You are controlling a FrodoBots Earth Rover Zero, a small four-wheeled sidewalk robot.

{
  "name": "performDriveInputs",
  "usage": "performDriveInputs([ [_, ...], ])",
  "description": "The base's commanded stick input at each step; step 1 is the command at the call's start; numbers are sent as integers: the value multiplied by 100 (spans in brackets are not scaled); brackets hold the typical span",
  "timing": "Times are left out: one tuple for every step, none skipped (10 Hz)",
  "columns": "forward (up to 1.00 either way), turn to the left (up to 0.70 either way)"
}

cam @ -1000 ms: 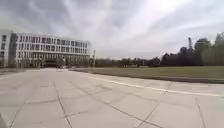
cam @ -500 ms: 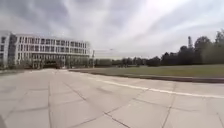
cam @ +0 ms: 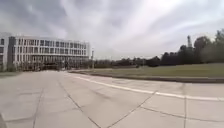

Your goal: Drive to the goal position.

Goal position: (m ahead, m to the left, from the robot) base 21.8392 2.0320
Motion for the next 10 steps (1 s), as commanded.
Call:
performDriveInputs([
  [70,0],
  [70,0],
  [70,0],
  [70,0],
  [70,0],
  [70,0],
  [70,0],
  [70,0],
  [70,0],
  [70,0],
])
